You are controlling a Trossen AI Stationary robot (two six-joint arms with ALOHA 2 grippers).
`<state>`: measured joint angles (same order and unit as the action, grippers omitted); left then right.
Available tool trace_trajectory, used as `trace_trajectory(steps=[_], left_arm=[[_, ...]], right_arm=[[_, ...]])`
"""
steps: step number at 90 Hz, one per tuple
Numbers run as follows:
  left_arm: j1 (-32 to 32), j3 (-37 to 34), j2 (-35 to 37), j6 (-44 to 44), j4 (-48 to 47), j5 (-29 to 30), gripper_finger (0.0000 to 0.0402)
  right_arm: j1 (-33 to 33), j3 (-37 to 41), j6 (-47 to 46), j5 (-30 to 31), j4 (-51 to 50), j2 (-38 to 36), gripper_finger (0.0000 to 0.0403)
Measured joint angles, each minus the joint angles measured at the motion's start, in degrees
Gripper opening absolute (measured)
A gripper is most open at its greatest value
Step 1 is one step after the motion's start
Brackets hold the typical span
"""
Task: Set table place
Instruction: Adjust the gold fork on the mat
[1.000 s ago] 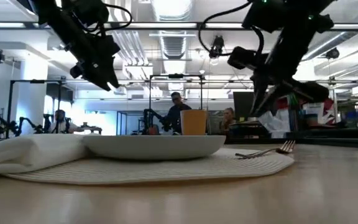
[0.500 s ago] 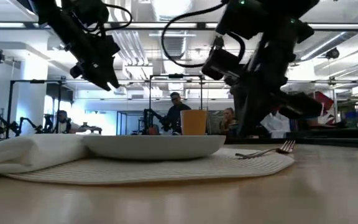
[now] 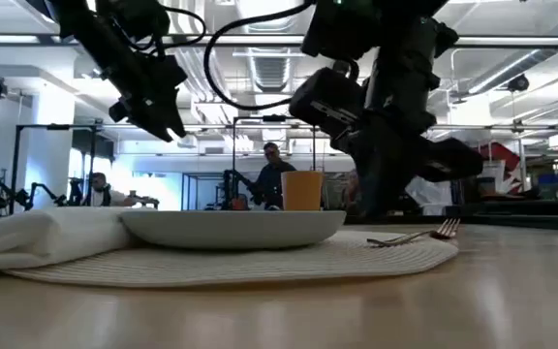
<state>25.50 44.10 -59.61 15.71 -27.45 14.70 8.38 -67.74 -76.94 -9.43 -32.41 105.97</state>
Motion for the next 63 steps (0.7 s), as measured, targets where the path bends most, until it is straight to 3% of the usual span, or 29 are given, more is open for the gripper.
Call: trace_trajectory(steps=[63], left_arm=[[0.00, 0.00, 0.00, 0.02, -0.04, -0.01, 0.0217]], right_arm=[[-0.15, 0.50, -1.01, 1.99, 0.07, 0.25, 0.0000]])
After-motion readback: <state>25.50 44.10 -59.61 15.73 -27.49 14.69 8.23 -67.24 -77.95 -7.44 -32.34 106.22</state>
